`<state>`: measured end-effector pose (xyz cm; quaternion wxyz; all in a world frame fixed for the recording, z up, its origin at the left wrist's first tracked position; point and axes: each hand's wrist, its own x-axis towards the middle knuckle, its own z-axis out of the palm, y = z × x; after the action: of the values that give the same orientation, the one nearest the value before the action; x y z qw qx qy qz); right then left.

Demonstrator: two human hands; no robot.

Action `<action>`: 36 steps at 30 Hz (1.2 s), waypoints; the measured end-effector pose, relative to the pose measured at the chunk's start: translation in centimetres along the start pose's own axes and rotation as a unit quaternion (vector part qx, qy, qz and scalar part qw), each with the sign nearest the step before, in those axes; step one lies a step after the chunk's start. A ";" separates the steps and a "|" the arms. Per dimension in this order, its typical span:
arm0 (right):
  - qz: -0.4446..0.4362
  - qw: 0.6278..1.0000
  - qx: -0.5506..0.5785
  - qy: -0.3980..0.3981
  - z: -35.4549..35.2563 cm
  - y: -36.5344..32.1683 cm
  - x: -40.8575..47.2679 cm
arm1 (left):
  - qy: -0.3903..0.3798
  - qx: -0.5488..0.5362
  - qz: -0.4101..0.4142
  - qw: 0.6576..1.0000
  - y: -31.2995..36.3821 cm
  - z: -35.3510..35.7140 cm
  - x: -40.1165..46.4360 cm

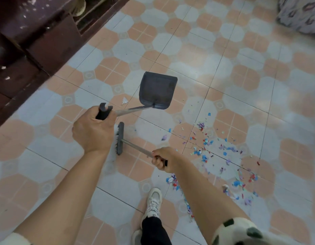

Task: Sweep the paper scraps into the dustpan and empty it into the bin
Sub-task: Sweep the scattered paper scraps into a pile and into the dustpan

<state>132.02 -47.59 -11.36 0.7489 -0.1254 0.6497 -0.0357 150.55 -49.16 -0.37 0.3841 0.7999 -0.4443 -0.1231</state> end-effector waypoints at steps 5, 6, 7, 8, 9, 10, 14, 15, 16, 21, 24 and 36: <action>0.019 0.996 0.084 0.006 -4.1 -4.3 2.1 | -0.011 0.008 0.005 1.000 1.1 3.7 3.0; 0.018 0.995 0.098 0.010 -5.6 -4.7 2.0 | -0.014 0.005 0.005 1.000 1.3 4.2 3.5; 0.019 0.994 0.111 0.016 -7.3 -5.0 1.8 | -0.018 0.003 0.004 1.000 1.7 5.0 4.0; 0.019 0.992 0.125 0.024 -8.9 -5.0 1.4 | -0.021 0.003 0.004 1.000 2.1 5.6 4.4; 0.020 0.990 0.139 0.032 -10.3 -4.9 0.8 | -0.022 0.002 0.005 1.000 2.4 6.1 4.7; 0.022 0.987 0.153 0.038 -11.8 -4.6 0.2 | -0.025 -0.001 0.005 1.000 2.8 6.5 5.1; 0.027 0.976 0.205 0.074 -16.9 -3.0 -2.1 | -0.042 -0.011 0.007 0.999 4.3 8.1 6.1; 0.028 0.973 0.214 0.086 -17.9 -2.6 -2.8 | -0.047 -0.008 0.007 0.999 4.8 8.5 6.2; 0.028 0.971 0.219 0.094 -18.8 -2.1 -3.4 | -0.050 -0.005 0.005 0.999 5.2 8.8 6.4; 0.012 0.966 0.230 0.117 -20.0 -1.2 -5.9 | -0.068 -0.012 0.004 0.998 7.0 10.5 8.3; -0.008 0.968 0.217 0.127 -18.0 -2.4 -6.6 | -0.079 -0.036 0.012 0.996 7.8 11.4 10.3; -0.032 0.990 0.140 0.009 1.2 -17.9 2.6 | -0.128 -0.096 0.067 0.985 8.4 13.4 24.0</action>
<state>135.60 -65.27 -9.56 0.7517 -0.0397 0.6407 -0.1512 151.97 -77.87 0.16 0.4065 0.7050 -0.5289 -0.2409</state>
